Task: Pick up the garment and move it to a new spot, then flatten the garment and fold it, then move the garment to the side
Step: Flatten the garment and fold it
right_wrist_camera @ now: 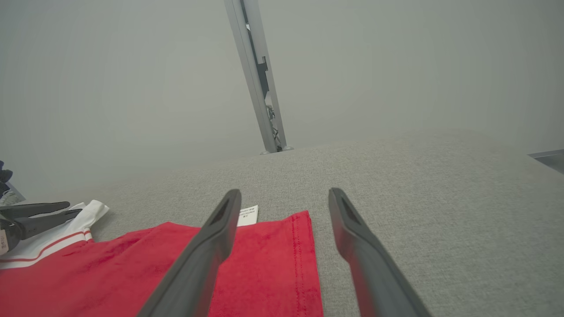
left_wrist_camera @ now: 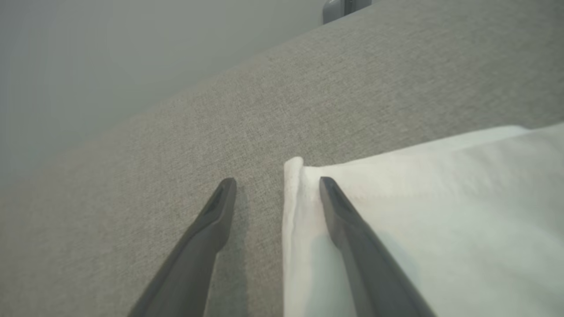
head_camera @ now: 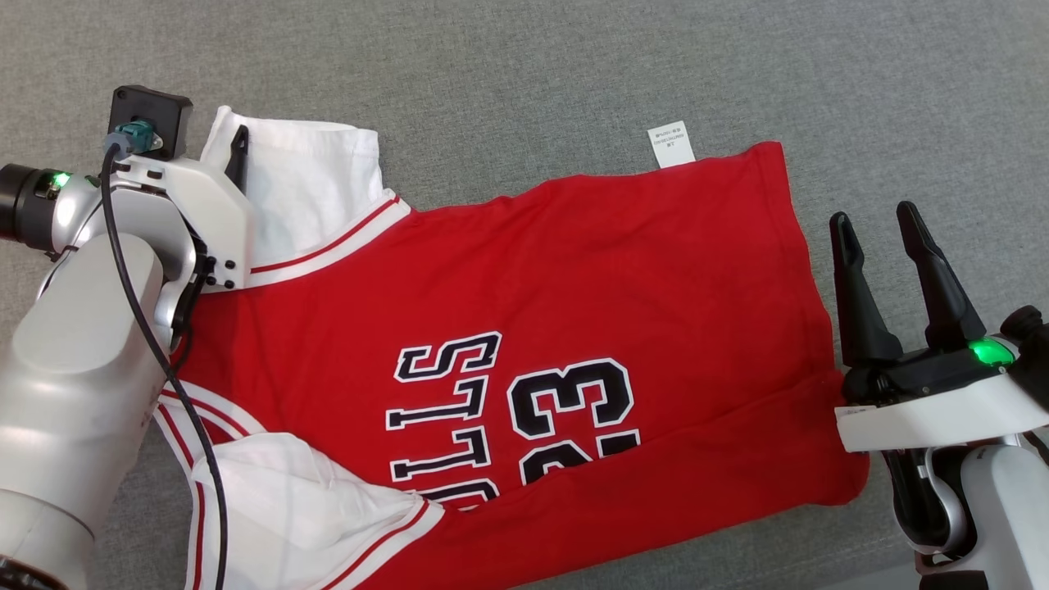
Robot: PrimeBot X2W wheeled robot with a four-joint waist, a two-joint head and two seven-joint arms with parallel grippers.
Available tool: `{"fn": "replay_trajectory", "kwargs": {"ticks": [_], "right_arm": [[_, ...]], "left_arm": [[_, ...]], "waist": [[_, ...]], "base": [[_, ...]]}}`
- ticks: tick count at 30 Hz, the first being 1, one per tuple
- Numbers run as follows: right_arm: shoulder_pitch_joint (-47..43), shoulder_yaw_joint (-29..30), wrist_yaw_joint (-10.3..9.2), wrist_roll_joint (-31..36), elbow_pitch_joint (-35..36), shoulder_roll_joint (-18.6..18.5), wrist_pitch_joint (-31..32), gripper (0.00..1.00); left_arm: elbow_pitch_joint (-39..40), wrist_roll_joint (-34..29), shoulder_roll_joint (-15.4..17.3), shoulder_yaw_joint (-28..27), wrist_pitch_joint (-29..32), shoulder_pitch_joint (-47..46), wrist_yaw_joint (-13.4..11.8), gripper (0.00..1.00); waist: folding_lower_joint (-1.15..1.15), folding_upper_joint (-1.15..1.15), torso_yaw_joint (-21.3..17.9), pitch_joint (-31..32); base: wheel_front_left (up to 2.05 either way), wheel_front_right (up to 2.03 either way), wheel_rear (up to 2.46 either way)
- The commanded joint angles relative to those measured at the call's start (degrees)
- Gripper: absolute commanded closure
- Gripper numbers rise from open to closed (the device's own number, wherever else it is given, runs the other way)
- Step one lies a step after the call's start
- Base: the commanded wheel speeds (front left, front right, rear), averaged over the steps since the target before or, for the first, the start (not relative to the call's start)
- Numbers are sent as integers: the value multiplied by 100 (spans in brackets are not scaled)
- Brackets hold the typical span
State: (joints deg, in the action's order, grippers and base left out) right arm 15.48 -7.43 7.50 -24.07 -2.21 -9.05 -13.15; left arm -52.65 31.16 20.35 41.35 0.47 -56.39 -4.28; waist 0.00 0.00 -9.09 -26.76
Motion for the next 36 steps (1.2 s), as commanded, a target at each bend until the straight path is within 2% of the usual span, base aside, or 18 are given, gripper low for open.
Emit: {"fn": "replay_trajectory", "kwargs": {"ticks": [1, 2, 5, 11, 14, 18, 22, 30, 36], "right_arm": [[-23, 24, -2, 43, 23, 3, -12, 0], [-27, 24, -2, 53, 14, 6, -12, 0], [-29, 47, -2, 72, -19, 17, -16, 0], [-48, 118, -2, 103, -155, -20, 35, 0], [37, 100, -2, 39, -203, -119, 91, 0], [203, 146, -2, -89, -353, -375, 264, 0], [446, 176, -2, -382, -668, -673, 522, 0], [975, -79, -2, -754, -1854, -1445, 935, 0], [1305, -329, -2, -1078, -2631, -1777, 1076, 0]], "left_arm": [[-99, -50, -18, 50, -34, -47, 78, 63], [-150, -44, -35, 67, -72, -62, 121, 100], [-258, 54, -63, 22, -244, -118, 254, 100], [-212, 118, -188, -41, -808, -126, 355, 100], [-61, 29, -180, -2, -1171, -15, 290, 100], [306, -41, -177, 68, -1406, 235, 341, 100], [791, -78, -178, 97, -1500, 531, 264, 100], [1795, -91, -255, 145, -1543, 1065, 60, 100], [2270, -120, -293, 251, -1512, 1237, -35, 100]], "waist": [[0, 0, -2, 2], [0, 0, -1, 3], [0, 0, 19, 16], [0, 0, 185, 151], [0, 0, 328, 260], [0, 0, 603, 374], [0, 0, 890, 489], [0, 0, 1399, 587], [0, 0, 1617, 560]], "base": [[0, 0, 0], [0, 0, 0], [0, 0, 0], [0, 0, 0], [0, 0, 0], [0, 0, 0], [0, 0, 0], [0, 0, 0], [0, 0, 0]]}}
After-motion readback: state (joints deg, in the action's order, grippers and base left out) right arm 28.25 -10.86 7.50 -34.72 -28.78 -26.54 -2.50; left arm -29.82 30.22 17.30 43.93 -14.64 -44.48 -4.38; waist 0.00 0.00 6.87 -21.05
